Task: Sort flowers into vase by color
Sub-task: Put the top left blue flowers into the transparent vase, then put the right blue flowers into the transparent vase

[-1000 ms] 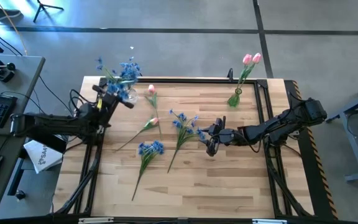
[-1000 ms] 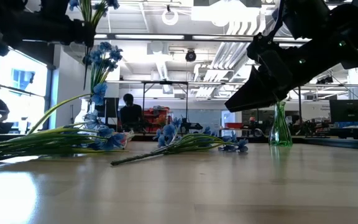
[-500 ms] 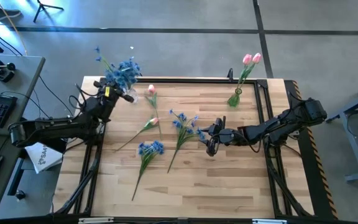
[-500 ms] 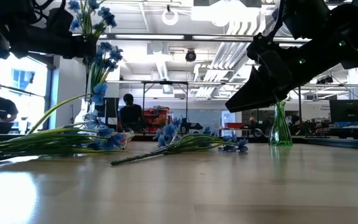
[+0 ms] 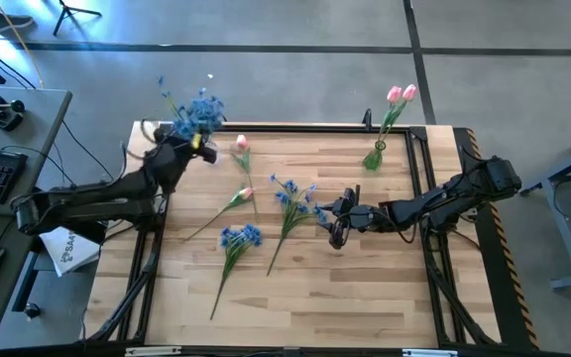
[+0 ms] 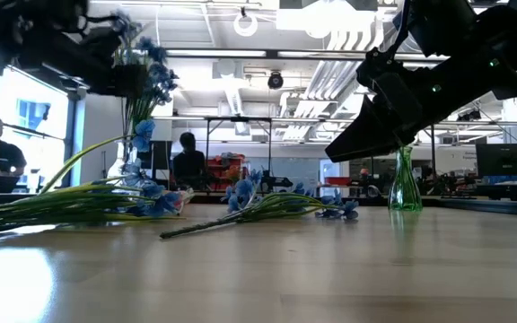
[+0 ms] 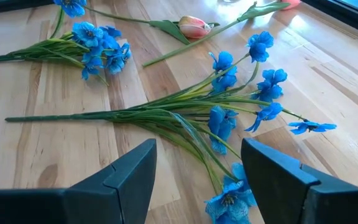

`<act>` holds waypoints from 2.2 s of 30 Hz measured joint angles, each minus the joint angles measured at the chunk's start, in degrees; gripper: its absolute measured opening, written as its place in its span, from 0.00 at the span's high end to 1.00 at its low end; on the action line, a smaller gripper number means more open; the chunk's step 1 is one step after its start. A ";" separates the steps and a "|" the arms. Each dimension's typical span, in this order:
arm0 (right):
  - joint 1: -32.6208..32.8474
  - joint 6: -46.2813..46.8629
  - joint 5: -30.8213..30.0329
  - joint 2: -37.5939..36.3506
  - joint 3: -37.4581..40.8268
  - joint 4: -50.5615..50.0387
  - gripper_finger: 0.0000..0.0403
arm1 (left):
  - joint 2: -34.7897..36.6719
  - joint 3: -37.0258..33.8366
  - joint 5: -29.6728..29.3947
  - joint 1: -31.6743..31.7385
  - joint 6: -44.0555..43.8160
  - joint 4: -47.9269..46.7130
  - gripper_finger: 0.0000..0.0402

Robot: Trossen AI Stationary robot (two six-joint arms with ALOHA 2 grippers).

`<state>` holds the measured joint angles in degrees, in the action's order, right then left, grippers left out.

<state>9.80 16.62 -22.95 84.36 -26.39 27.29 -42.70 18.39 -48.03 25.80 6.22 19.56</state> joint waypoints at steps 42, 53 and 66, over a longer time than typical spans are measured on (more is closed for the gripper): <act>0.02 0.39 0.01 0.00 0.00 0.00 0.42 | 0.64 53.64 36.36 -0.91 -33.80 -83.82 0.52; 0.00 0.44 -0.02 0.00 0.00 0.00 0.42 | -4.61 45.09 38.56 -15.94 -23.11 -54.30 0.52; 0.00 0.93 0.08 0.02 0.00 -0.07 0.42 | -29.03 47.79 34.06 -34.36 -36.92 -60.32 0.52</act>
<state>9.80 17.55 -22.87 84.38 -26.39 27.22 -71.73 66.18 -13.96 -8.56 -30.70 -40.76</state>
